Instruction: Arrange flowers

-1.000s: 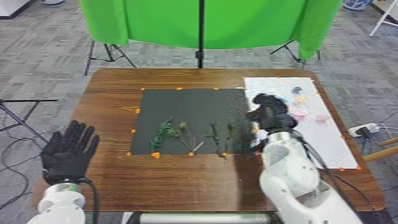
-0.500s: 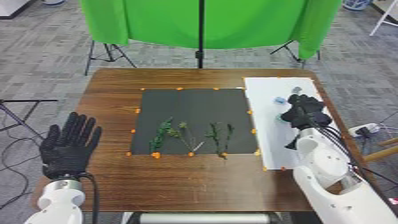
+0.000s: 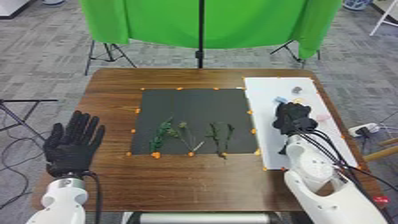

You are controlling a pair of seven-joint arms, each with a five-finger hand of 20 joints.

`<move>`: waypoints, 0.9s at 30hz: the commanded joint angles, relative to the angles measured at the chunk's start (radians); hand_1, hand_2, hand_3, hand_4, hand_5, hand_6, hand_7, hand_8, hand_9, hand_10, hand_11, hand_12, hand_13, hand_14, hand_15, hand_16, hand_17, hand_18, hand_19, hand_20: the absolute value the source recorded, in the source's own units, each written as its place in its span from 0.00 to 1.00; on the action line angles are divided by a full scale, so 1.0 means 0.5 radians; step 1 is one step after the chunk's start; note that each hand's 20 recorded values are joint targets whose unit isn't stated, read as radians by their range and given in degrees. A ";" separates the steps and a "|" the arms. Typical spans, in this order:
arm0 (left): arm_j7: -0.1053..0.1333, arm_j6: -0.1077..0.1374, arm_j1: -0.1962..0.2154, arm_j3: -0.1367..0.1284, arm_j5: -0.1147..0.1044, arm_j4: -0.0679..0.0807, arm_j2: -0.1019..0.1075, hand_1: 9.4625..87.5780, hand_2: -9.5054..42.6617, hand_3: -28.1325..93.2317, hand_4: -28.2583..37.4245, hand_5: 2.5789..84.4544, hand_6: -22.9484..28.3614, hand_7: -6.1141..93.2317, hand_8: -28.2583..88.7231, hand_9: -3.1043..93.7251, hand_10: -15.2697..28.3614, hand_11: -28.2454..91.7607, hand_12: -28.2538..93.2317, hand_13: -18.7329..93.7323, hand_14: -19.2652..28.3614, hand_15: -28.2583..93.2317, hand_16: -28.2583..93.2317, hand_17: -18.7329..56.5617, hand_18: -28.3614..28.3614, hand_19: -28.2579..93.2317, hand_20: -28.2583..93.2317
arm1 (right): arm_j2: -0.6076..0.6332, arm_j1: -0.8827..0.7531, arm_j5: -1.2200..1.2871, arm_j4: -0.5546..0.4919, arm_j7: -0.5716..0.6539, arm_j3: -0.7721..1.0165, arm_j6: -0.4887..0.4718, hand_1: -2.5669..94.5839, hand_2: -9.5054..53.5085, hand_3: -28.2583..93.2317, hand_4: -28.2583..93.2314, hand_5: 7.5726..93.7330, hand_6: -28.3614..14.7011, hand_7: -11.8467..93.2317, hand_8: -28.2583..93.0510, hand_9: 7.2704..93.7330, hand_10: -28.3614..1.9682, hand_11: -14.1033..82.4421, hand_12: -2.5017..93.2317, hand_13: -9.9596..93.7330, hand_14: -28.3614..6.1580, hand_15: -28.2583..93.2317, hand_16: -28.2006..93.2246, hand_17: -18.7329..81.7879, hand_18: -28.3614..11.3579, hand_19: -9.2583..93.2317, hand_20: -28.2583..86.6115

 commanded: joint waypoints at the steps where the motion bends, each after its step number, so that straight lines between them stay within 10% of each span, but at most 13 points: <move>1: -0.029 0.023 0.007 0.028 0.000 0.012 -0.019 0.24 0.49 0.87 0.00 0.58 0.62 0.20 0.15 0.48 0.67 0.42 0.30 0.44 0.72 0.55 0.16 0.16 0.74 0.54 0.34 | 0.008 0.072 -0.091 0.105 0.037 -0.088 0.098 0.62 0.00 0.83 0.00 0.82 0.67 0.39 0.20 0.64 0.50 0.31 0.18 0.51 0.42 0.64 0.33 0.46 0.12 0.95 0.70; 27: 0.026 0.007 0.104 -0.059 -0.007 -0.021 0.000 0.17 0.55 0.85 0.00 0.57 0.63 0.19 0.15 0.48 0.69 0.41 0.29 0.44 0.74 0.54 0.16 0.16 0.74 0.53 0.34 | -0.144 0.320 0.176 -0.393 0.046 -0.383 0.217 0.63 0.00 0.86 0.00 0.87 0.63 0.45 0.26 0.60 0.37 0.27 0.15 0.49 0.37 0.62 0.33 0.46 0.10 0.95 0.69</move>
